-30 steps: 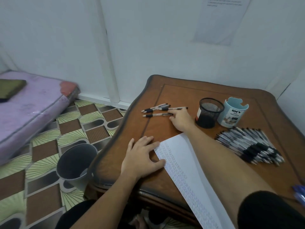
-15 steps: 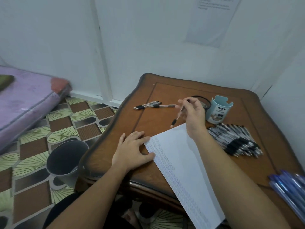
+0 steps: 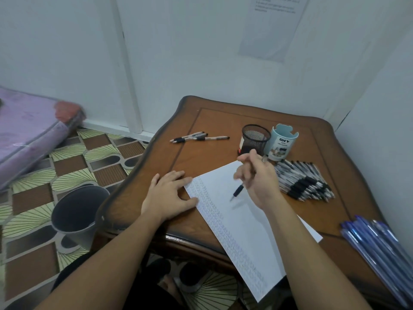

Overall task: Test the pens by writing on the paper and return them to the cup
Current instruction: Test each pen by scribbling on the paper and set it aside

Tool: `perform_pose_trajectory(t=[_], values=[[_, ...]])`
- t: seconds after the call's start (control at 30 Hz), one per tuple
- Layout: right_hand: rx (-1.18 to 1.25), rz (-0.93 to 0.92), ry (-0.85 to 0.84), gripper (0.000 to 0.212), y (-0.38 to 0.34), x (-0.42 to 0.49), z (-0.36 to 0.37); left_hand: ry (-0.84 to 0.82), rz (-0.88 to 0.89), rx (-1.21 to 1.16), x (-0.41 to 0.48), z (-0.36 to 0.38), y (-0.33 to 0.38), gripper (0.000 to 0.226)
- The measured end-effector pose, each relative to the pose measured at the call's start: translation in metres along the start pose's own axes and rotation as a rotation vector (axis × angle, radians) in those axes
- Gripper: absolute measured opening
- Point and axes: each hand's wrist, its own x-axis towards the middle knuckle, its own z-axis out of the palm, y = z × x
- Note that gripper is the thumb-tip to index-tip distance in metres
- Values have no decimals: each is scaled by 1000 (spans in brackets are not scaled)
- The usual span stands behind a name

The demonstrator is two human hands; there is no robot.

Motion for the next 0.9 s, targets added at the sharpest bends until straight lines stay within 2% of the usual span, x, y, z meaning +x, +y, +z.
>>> perform_pose_trajectory(t=[0.1,0.17,0.27,0.37,0.47,0.57,0.63,0.73,0.9], values=[[-37,96,30,64,5,-9,-11,9,1,-10,1,1,-1,90],[-127,110,45,69,11,-16,-17,10,3,-11,1,2,-1,90],[-211,95,4,54,22,-26,-25,11,3,-7,1,3,-2,90],[-247,107,-46,16,30,-33,-29,12,3,-1,2,4,-2,89],[-295,125,-47,18,37,-40,-33,9,2,-1,2,3,-3,89],[-318,138,-123,20,39,-49,-34,10,5,0,1,3,-2,89],[-412,150,-138,19,40,-51,-35,5,5,-1,2,3,-3,89],[-569,107,-128,21,44,-55,-36,1,8,3,2,2,-2,90],[-627,44,-118,21,49,-61,-37,7,6,1,2,3,-3,90]])
